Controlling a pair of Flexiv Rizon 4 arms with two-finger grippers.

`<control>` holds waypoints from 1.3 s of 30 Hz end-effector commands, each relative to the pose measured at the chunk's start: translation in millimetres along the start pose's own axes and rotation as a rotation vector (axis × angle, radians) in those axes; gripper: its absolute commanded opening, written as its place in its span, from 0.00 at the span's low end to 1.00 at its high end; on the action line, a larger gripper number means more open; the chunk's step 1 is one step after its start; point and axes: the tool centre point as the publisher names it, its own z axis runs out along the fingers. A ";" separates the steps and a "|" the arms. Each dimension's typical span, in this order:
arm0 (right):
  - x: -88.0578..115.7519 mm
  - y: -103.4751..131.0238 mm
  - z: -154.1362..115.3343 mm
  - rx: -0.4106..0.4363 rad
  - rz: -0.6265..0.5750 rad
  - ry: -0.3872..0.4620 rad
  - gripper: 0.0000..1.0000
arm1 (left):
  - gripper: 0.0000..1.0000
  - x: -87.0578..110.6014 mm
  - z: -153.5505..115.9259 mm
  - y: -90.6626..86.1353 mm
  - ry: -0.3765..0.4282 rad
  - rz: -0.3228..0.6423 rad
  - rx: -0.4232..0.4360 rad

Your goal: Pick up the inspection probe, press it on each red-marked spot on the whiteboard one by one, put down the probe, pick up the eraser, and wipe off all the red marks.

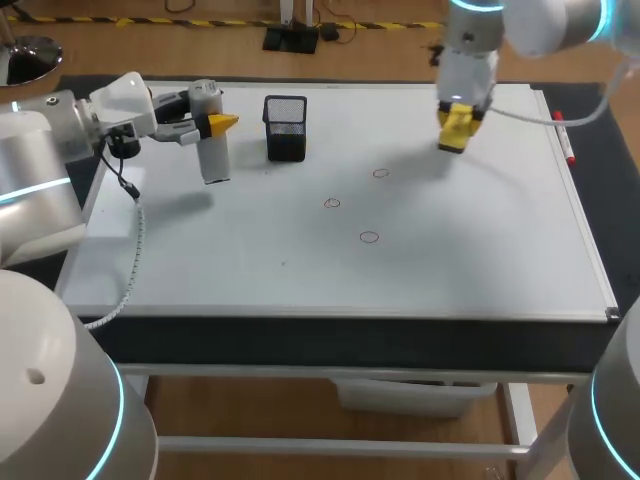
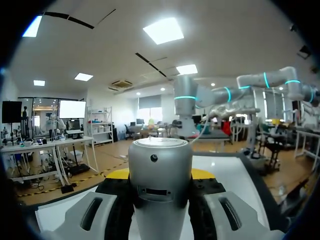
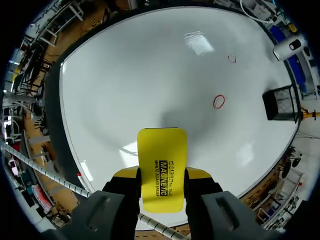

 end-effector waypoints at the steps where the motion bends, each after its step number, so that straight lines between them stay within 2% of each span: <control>1: -27.8 35.5 -4.9 0.031 -0.065 0.028 0.00 | 0.00 -0.2 0.4 0.4 -0.001 0.002 0.004; 8: -67.6 85.8 -11.9 0.031 -0.188 -0.009 0.00 | 0.00 -0.2 0.4 0.4 -0.001 0.002 0.004; 17: -107.0 139.4 -9.4 0.004 -0.310 -0.020 0.00 | 0.00 -0.2 0.4 0.4 -0.001 0.002 0.004; 30: -148.1 195.0 2.8 -0.014 -0.414 -0.038 0.00 | 0.00 -0.2 0.4 0.4 -0.001 0.002 0.004; 39: -167.1 212.3 16.2 -0.037 -0.432 -0.060 0.00 | 0.00 -0.2 0.4 0.4 -0.001 0.002 0.004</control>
